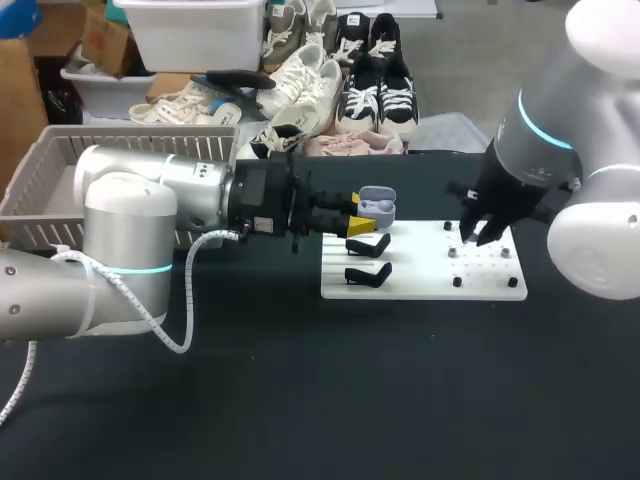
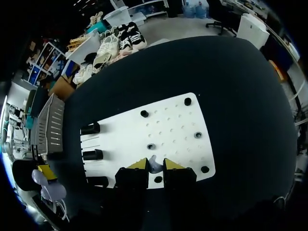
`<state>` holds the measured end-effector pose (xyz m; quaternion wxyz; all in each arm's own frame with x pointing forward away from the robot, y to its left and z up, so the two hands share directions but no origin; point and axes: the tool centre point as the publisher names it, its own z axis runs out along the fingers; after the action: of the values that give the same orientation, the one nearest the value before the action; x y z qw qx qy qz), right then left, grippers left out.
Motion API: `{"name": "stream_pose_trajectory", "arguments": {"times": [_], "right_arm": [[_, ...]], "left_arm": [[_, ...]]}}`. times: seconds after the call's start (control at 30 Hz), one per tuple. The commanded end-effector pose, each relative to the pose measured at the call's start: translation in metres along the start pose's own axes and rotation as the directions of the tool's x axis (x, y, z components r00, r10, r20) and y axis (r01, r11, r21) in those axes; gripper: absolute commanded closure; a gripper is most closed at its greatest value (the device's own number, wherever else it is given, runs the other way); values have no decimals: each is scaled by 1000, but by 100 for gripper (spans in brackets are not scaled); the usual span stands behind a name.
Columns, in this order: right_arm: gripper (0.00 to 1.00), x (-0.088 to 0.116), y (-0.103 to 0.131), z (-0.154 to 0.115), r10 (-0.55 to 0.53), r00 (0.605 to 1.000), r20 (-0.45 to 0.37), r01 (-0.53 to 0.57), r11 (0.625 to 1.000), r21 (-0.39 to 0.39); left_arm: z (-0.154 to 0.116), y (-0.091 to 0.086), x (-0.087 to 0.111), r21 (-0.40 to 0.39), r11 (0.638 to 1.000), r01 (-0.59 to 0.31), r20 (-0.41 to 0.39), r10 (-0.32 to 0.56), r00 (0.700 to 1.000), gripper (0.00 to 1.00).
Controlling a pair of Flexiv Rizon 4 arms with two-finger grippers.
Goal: Pick up each earbud case from the left stands, insert the matching earbuds, close the lid, and place the case in the box.
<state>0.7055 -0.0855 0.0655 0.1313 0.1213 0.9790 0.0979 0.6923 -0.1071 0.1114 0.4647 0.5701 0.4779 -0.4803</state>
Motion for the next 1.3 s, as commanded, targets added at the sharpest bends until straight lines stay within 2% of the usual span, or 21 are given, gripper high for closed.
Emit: {"name": "stream_pose_trajectory", "arguments": {"times": [0.03, 0.23, 0.53, 0.97, 1.13, 1.3], "right_arm": [[100, 6, 1, -45, -76, 996, -45, 77, 997, 20], [100, 18, 21, -86, -281, 954, -101, 289, 954, 81], [100, 28, 56, -122, -426, 896, -126, 436, 898, 66], [100, 40, 121, -136, -564, 818, -110, 572, 818, 62], [100, 38, 141, -133, -558, 826, -83, 562, 826, 40], [100, 34, 154, -123, -541, 836, -95, 546, 837, 37]], "left_arm": [[1, 1, 0, -1, 1000, -1, 0, 1, 1000, 100], [1, 1, 0, -1, 1000, -1, 0, 1, 1000, 100], [1, 1, 0, -1, 1000, -1, 0, 1, 1000, 100], [1, 1, 0, -1, 1000, -1, 0, 1, 1000, 100], [1, 1, 0, -1, 1000, -1, 0, 1, 1000, 100], [1, 1, 0, -1, 1000, -1, 0, 1, 1000, 100]]}}
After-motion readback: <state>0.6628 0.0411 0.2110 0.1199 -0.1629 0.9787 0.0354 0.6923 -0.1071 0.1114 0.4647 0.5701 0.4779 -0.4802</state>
